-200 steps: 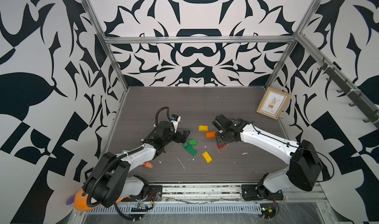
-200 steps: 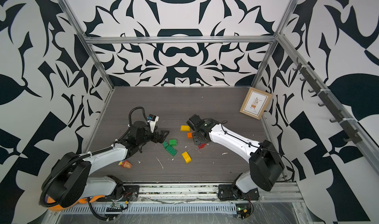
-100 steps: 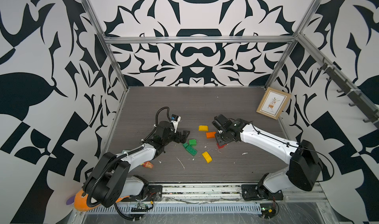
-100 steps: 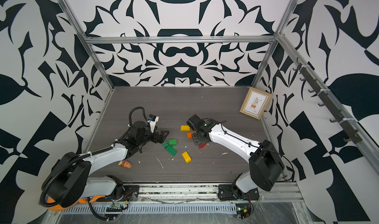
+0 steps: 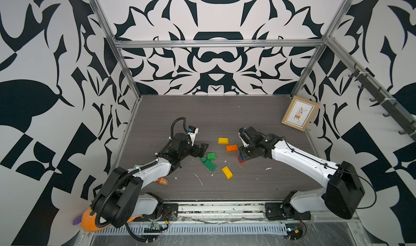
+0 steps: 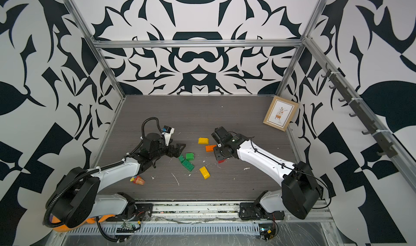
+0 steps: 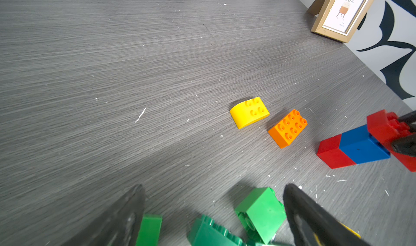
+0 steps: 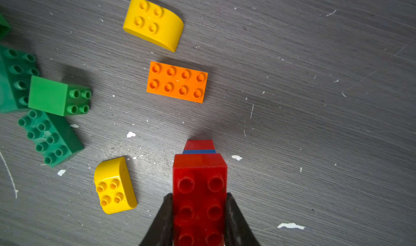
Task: Assemble an ice cream with lego
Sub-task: Assemble the lego brick with the lego brick.
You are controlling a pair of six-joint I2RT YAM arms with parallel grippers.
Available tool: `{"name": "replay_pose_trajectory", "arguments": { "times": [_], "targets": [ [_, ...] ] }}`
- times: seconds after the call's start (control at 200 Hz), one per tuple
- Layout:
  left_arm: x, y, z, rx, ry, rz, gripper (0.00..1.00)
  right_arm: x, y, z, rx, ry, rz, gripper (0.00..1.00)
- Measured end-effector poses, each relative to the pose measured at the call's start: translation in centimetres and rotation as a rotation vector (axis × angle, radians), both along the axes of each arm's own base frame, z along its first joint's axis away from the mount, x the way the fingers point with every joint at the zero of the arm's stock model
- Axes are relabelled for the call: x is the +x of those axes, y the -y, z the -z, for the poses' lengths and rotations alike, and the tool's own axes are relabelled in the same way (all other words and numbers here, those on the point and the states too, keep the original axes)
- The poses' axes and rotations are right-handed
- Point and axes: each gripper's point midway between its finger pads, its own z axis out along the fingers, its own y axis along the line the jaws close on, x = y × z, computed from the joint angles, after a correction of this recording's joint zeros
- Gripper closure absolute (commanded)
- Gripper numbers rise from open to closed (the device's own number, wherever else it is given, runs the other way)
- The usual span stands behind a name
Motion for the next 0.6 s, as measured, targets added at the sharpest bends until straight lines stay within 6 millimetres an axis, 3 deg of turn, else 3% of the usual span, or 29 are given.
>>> {"name": "replay_pose_trajectory", "arguments": {
  "times": [0.6],
  "targets": [
    [0.03,-0.05,0.03,0.003,0.001,-0.002,0.01,0.14,-0.24,0.13,-0.082,-0.016,-0.052,0.93]
  ]
}}
